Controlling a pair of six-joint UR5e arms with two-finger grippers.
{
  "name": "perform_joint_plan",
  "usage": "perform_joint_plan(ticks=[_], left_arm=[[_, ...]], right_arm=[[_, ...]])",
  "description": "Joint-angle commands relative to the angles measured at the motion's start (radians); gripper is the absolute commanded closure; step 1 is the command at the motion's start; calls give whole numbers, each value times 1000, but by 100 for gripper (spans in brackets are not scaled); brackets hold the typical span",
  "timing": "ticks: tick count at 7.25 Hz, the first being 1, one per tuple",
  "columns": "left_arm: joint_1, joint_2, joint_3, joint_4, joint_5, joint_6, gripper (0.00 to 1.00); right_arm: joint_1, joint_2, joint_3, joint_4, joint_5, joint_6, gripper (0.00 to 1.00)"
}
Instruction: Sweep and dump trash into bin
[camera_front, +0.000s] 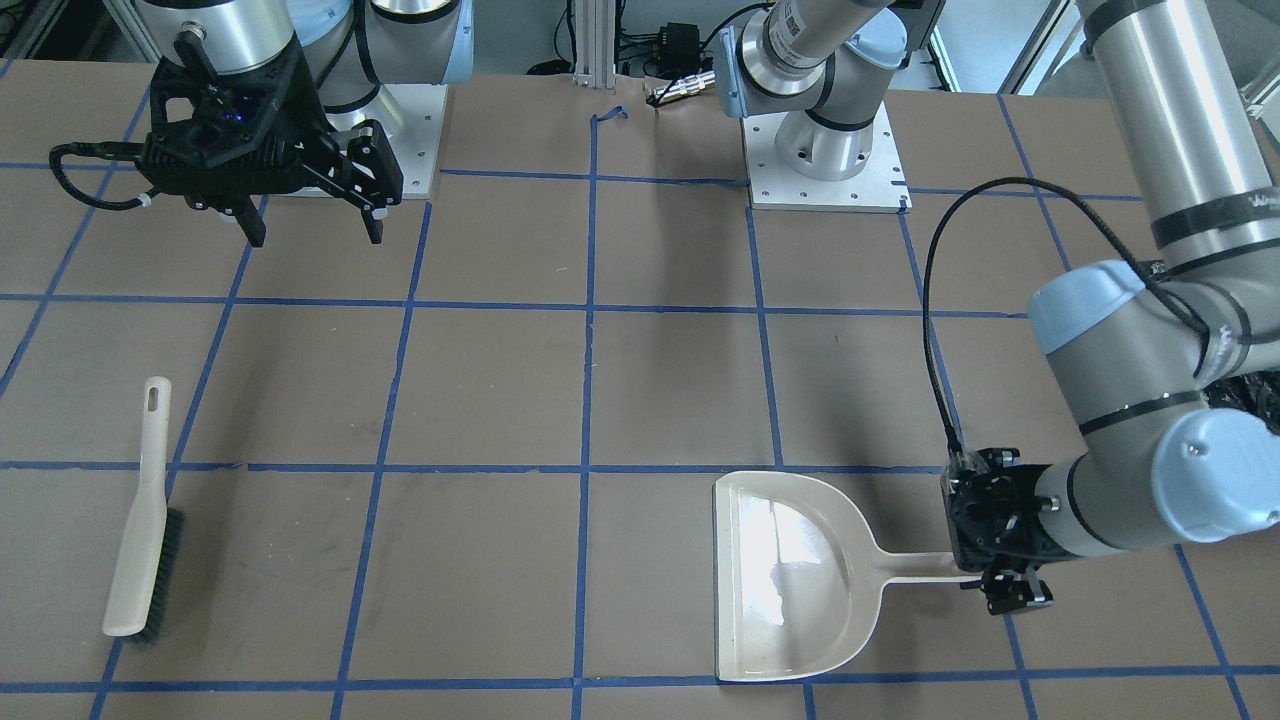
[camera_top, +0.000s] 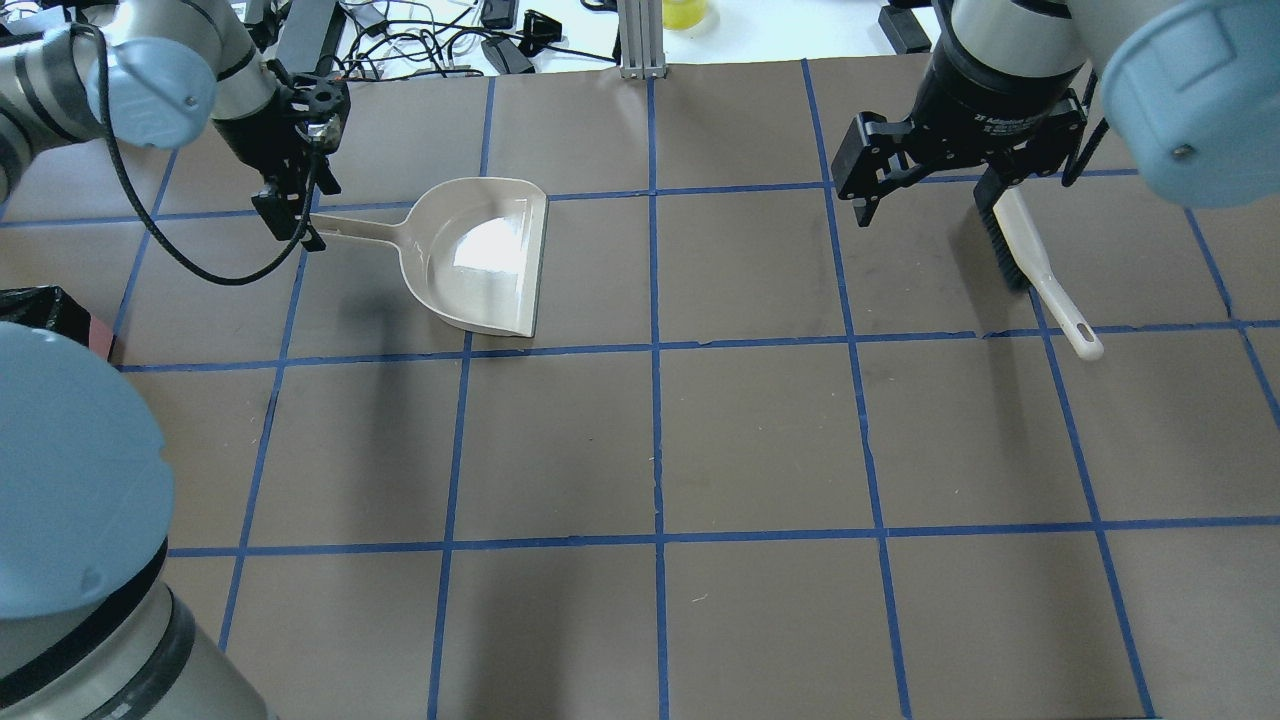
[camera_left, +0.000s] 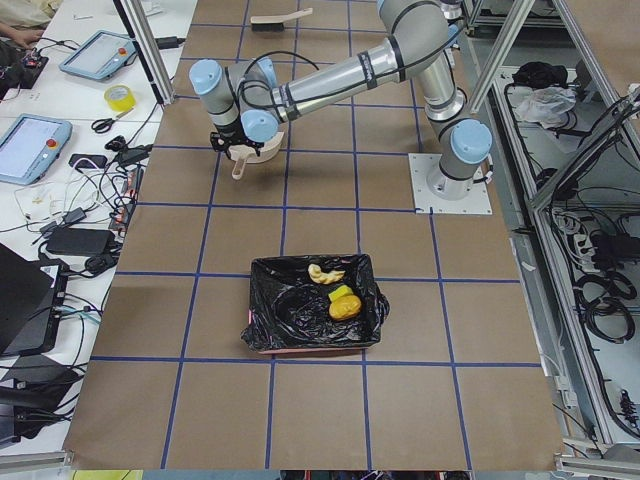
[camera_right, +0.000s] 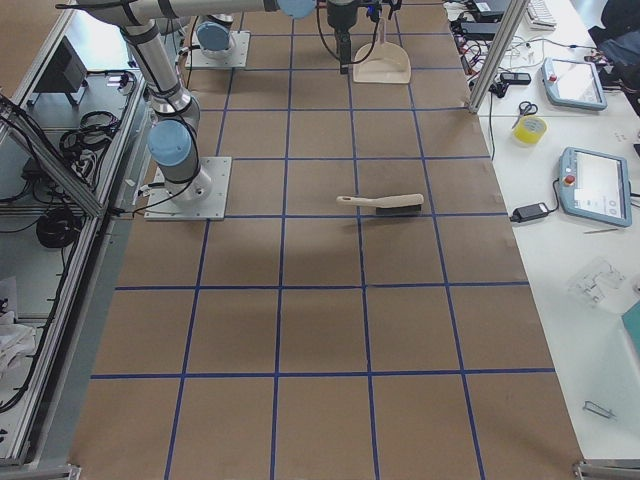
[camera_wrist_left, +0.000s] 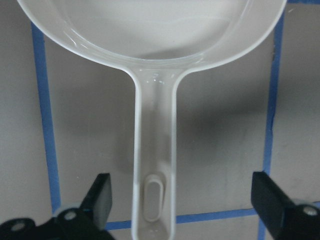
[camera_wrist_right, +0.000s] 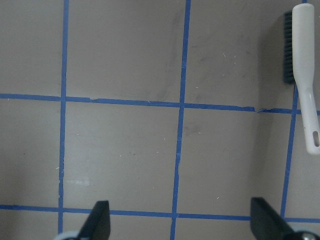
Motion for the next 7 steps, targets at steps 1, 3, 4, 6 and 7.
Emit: perform_joint_plan(ticks=[1,3,4,6,7], left_arm=[[-77,184,2,-181,1,-206,0],[-178,275,-18,-229,4,-432,0],[-189,309,-18,-264,7,-567,0],[-193,410,-58,-347,-11,-878,1],[-193,450,-105,-326,-6,-1001,1]], right_arm=[[0,-3,1,-8,0,87,0],[0,-3,1,-9,0,104,0],[0,-3,3,-9,0,104,0],[0,-3,4,-3,-2,106,0],[0,-1,4,-8,0,104,0]])
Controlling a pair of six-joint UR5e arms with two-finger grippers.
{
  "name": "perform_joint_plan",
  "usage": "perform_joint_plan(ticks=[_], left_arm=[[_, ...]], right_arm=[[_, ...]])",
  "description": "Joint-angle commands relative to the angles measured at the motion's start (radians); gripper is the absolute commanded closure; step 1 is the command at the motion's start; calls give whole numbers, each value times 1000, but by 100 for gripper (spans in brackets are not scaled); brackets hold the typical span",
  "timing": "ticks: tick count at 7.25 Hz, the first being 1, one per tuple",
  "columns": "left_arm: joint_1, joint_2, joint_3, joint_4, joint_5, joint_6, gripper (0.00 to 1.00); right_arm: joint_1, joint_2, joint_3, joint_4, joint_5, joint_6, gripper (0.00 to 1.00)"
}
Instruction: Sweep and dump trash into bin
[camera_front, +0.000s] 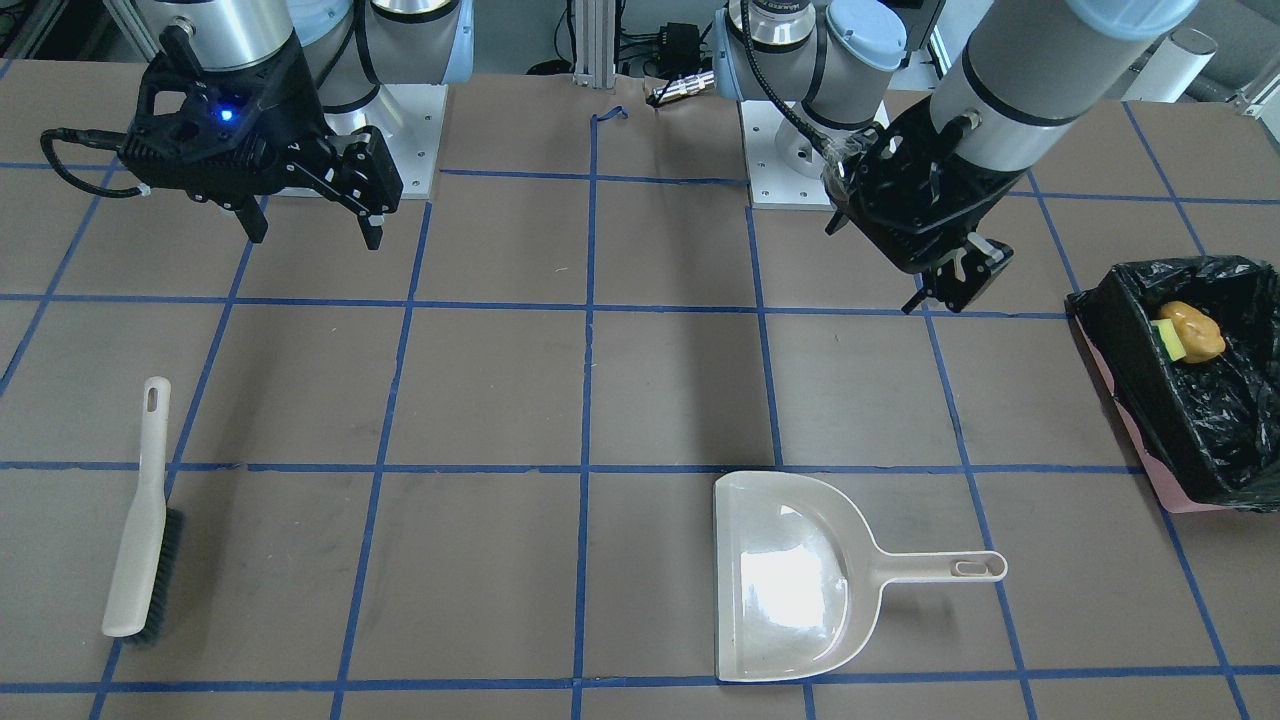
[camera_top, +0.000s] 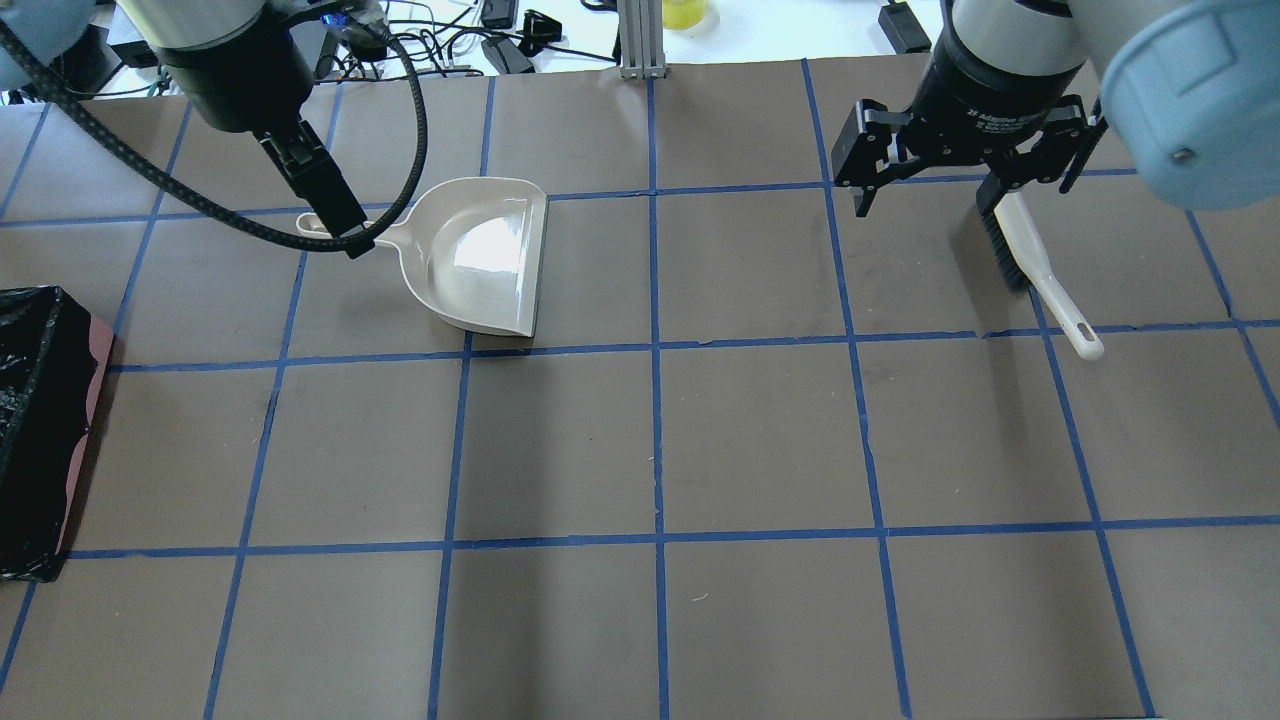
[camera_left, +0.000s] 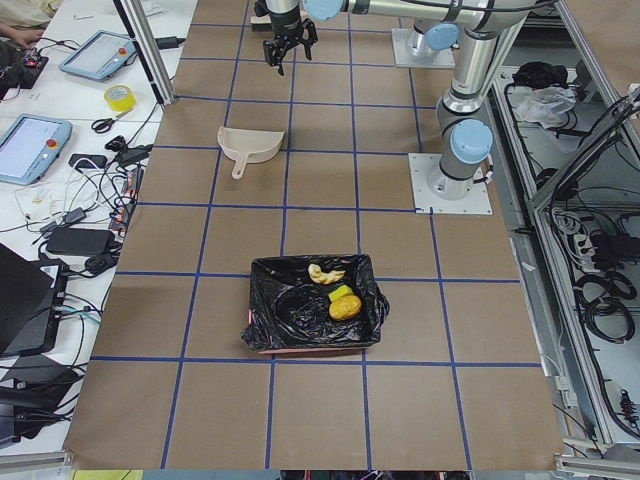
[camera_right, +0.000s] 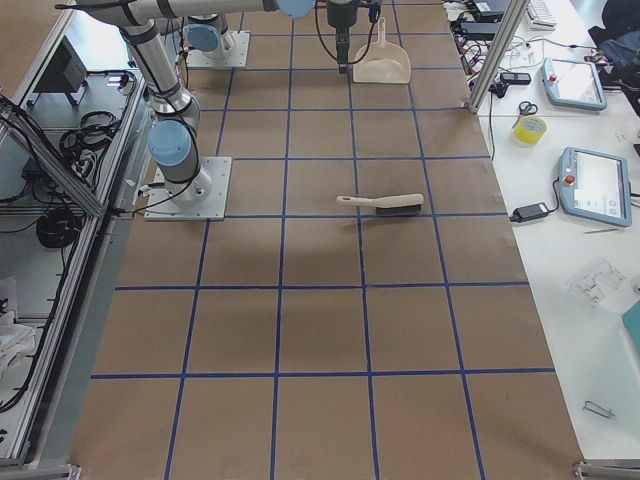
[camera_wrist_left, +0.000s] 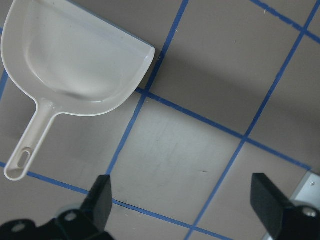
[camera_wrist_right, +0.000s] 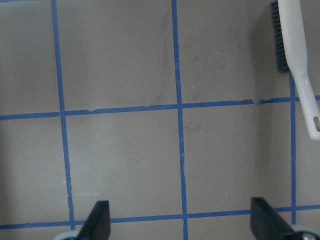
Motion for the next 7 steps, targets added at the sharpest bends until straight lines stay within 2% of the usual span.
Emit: perform_joint_plan(ticks=[1,2,4,7], left_arm=[[0,79,-63,22,3,-332,1],[19,86,-61,63,-3,-426,0],[20,97,-61,71,6,-756,0],[35,129,-66,96,9,-941,0]], right_arm=[[0,0,0,-1,1,2,0],[0,-2,0,-1,2,-1,0],[0,-2,0,-1,2,-2,0],[0,-6,2,6,2,-2,0]])
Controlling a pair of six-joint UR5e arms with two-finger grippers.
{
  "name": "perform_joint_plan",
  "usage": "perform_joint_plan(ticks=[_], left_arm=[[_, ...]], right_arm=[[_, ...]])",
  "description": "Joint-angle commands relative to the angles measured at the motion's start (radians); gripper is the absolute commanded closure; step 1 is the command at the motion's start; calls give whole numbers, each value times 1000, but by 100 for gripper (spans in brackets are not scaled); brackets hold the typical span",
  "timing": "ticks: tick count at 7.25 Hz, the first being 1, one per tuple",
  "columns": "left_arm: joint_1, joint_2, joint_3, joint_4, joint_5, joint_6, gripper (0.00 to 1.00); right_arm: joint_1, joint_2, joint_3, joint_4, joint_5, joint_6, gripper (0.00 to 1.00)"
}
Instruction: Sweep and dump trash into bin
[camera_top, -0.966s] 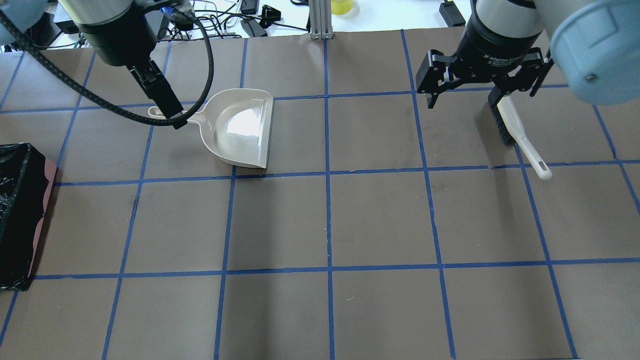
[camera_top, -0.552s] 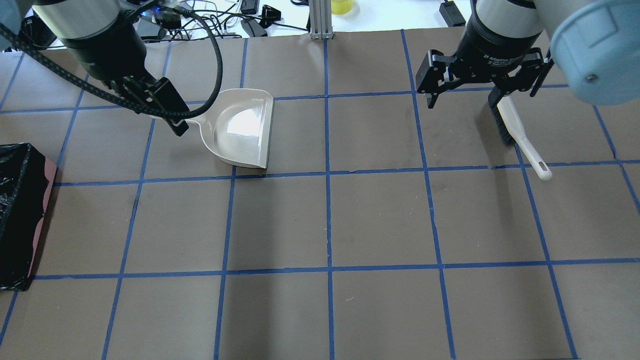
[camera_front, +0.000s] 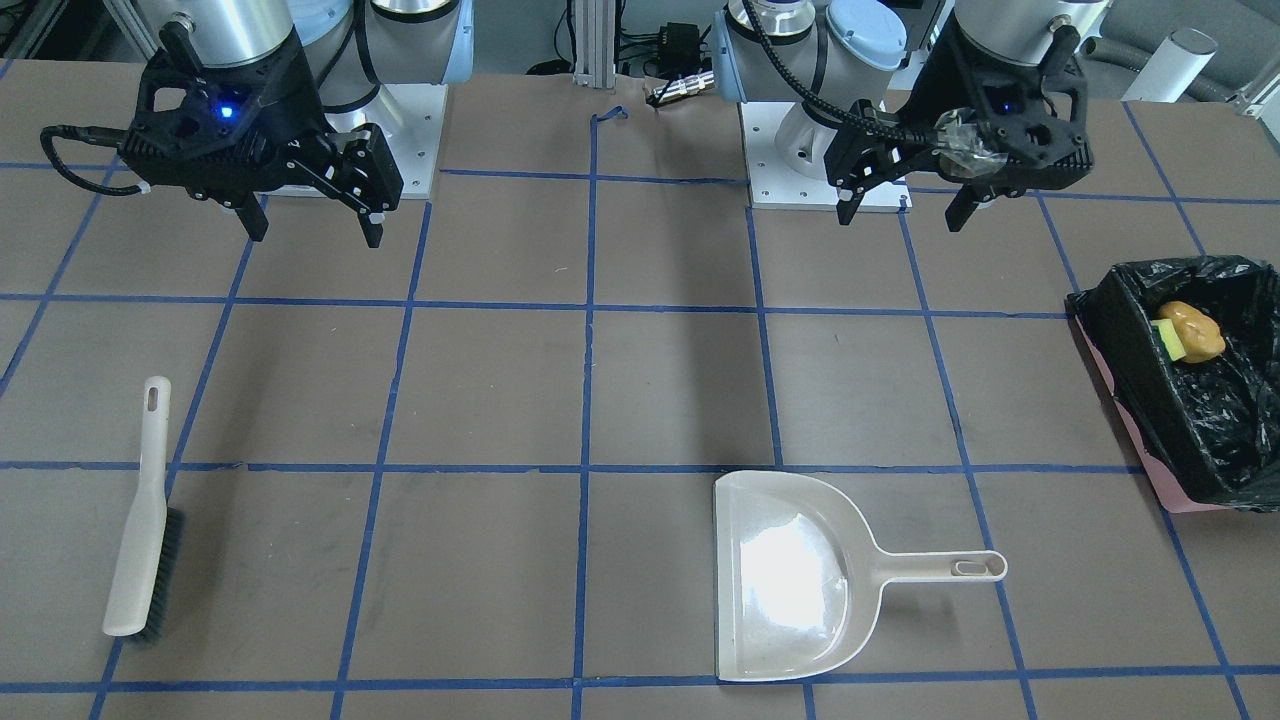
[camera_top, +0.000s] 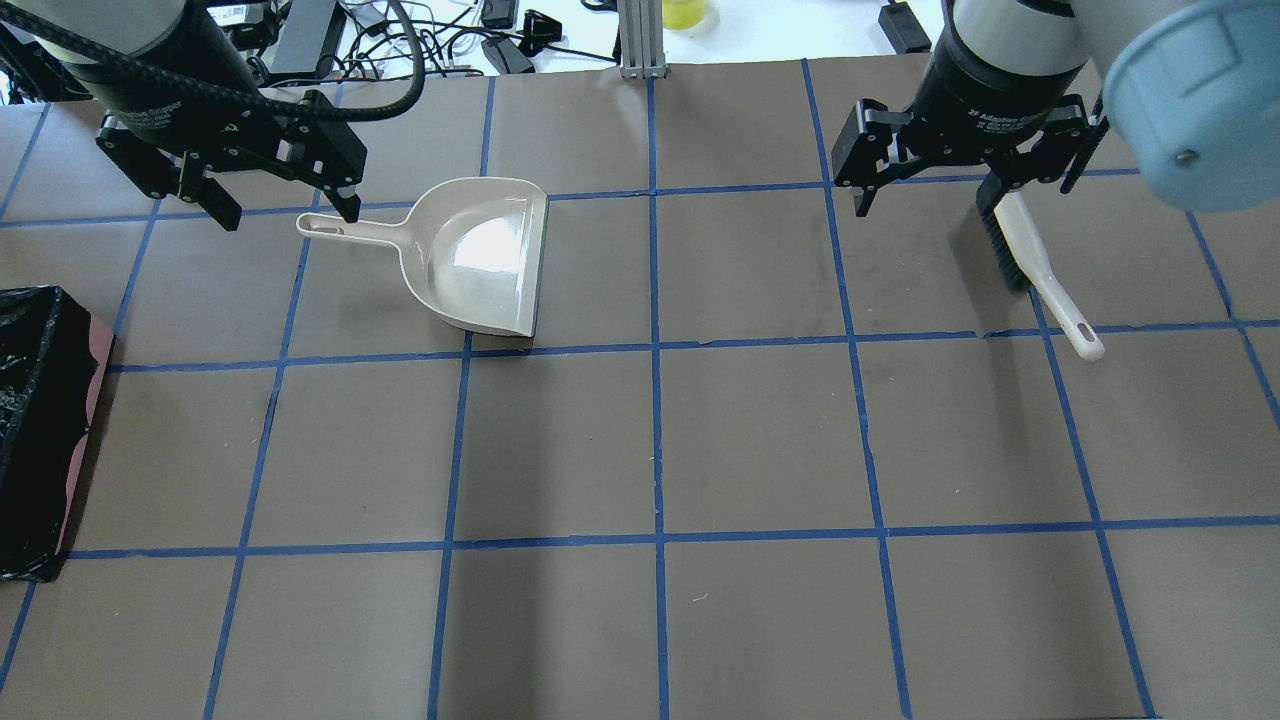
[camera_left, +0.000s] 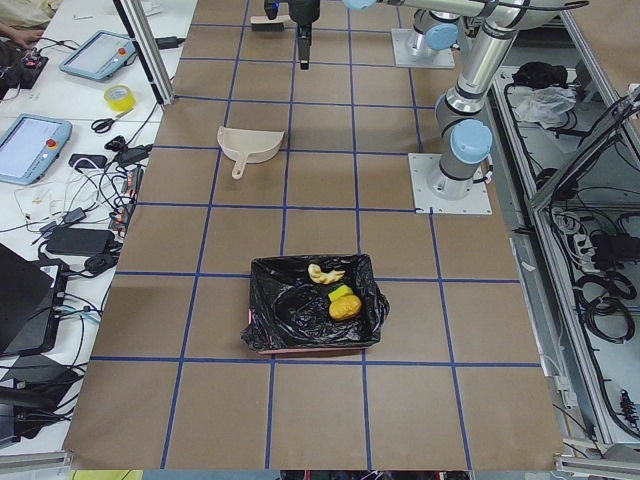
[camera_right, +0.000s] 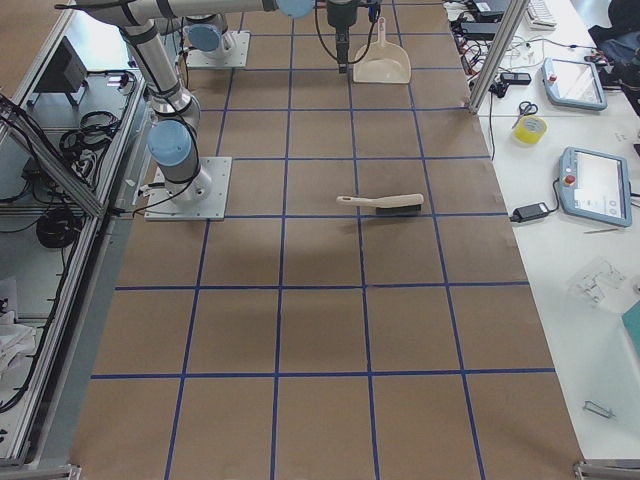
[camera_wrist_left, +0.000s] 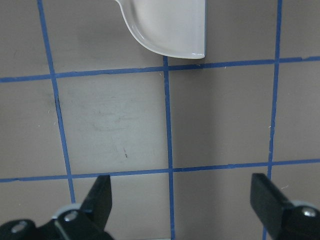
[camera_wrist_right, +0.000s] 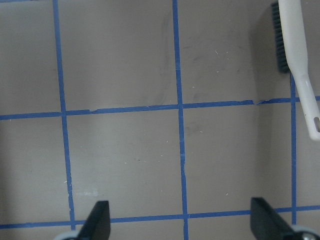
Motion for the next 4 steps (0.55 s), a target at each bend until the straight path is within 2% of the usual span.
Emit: perform_joint_plan(ticks=[1,2,4], left_arm=[[6,10,-6,24,3,-78,0],[7,13,-36,95,4,-72,0],[6,39,-86,105,6,-70,0]], right_arm=[[0,-1,1,5,-2,-3,0],[0,0,1,5,-6,-5,0],[0,0,1,7,-5,-3,0]])
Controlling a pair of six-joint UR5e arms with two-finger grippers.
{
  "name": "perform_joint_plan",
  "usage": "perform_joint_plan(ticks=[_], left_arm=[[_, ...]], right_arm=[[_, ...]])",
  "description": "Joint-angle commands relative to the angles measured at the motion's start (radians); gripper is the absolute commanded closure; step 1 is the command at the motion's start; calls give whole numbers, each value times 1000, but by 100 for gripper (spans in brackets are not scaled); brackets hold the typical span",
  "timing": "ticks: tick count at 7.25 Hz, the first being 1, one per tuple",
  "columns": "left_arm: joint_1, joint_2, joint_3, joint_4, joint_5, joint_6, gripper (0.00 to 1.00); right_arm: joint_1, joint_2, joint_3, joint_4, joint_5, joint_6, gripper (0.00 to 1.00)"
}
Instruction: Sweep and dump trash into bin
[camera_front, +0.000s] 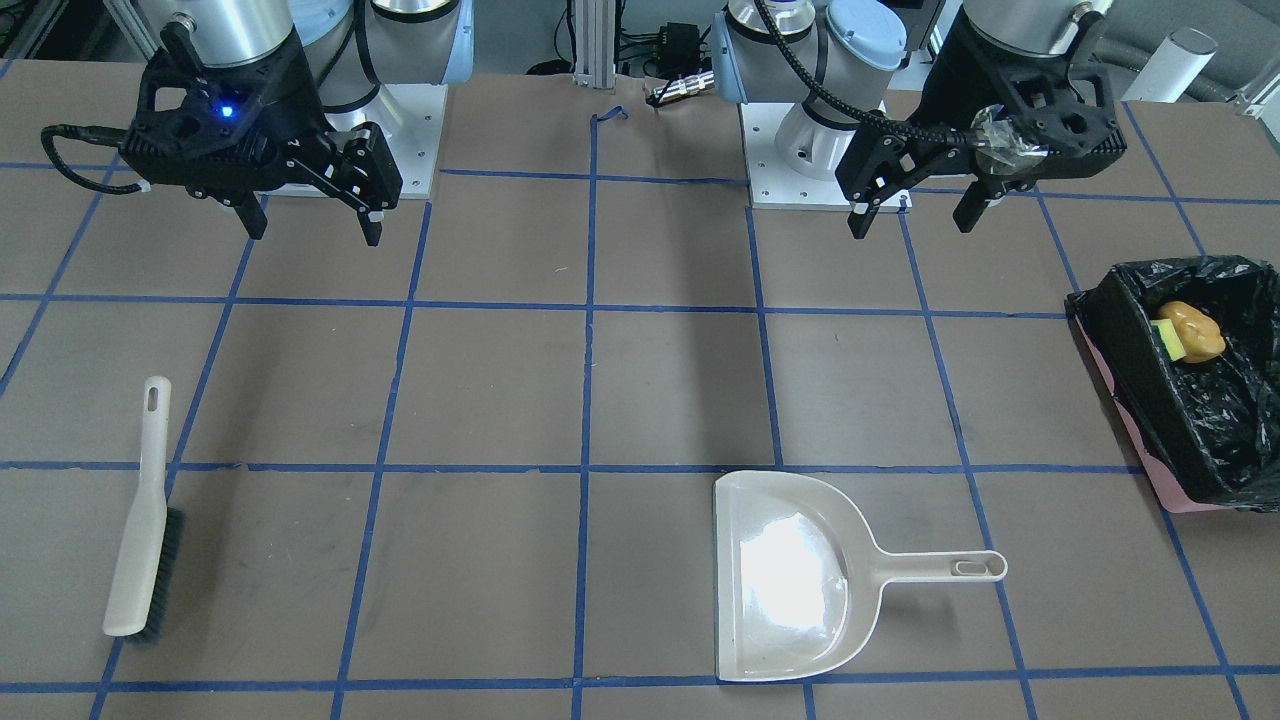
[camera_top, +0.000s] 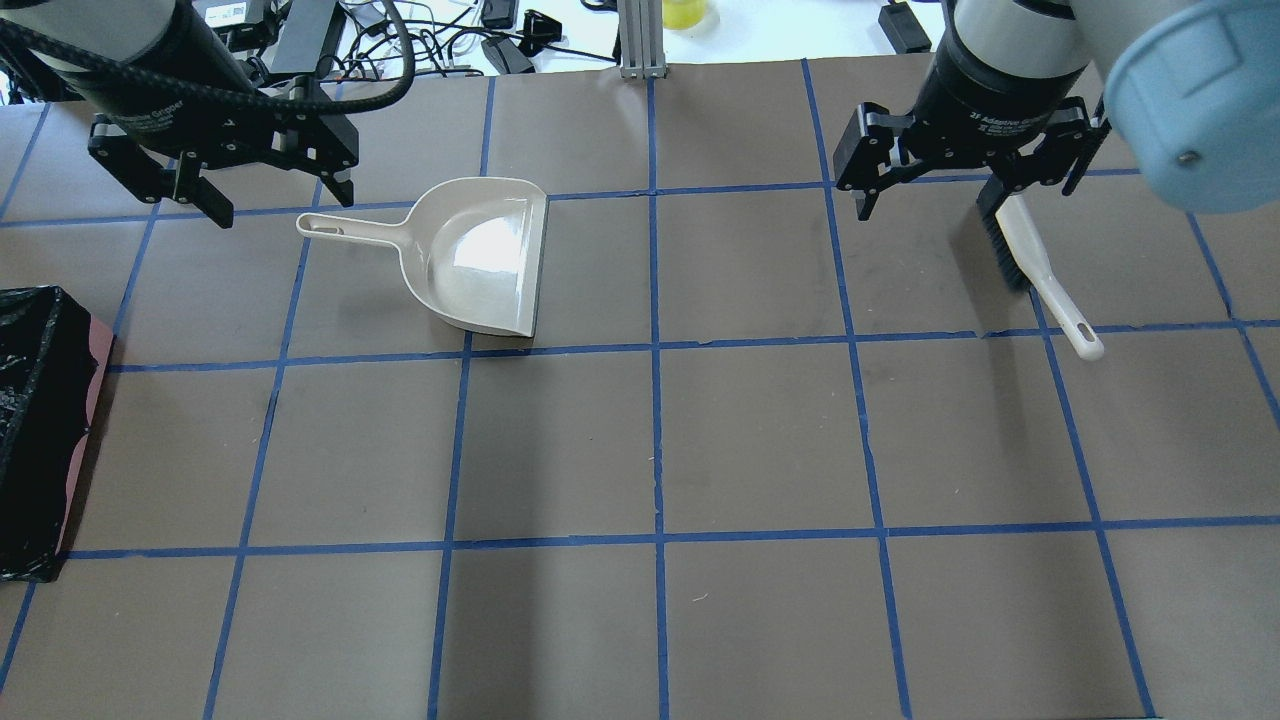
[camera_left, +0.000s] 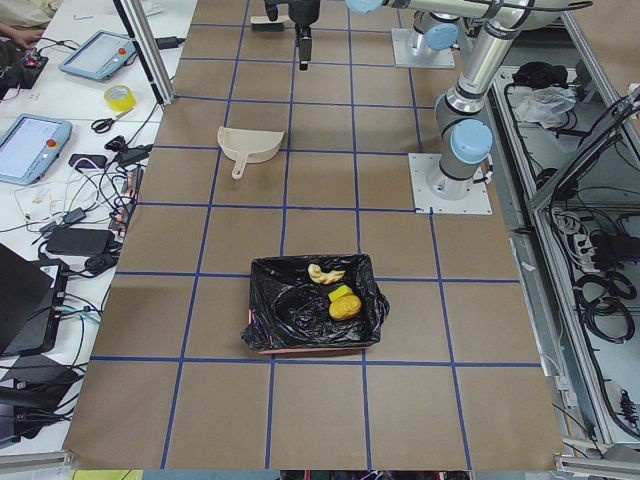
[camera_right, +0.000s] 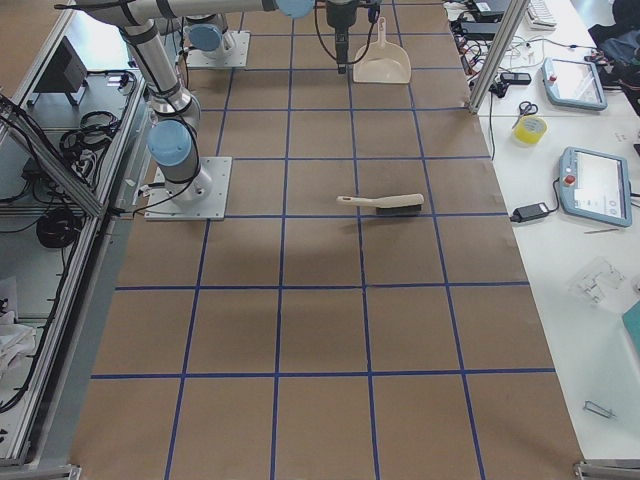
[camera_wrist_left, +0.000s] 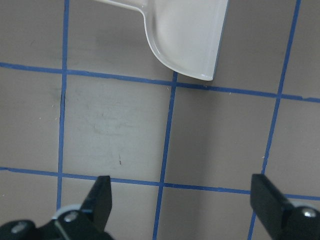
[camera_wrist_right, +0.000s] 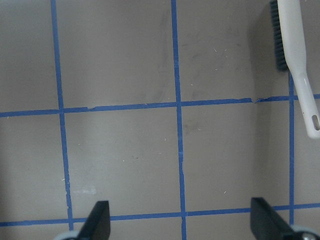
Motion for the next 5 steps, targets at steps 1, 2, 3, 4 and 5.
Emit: perform_joint_plan(ticks=[1,2,3,4,5], left_arm=[[0,24,-35,10,1,1,0],[0,30,-50,11,1,1,0],[0,41,-68,23,1,1,0],[0,47,-85,48,1,1,0],[0,54,-105,71,1,2,0]], right_arm=[[0,-1,2,1,0,0,0],[0,-1,0,2,-3,-1,0],[0,1,0,2,0,0,0],[0,1,0,1,-3,2,0],[0,-1,2,1,-1,0,0]])
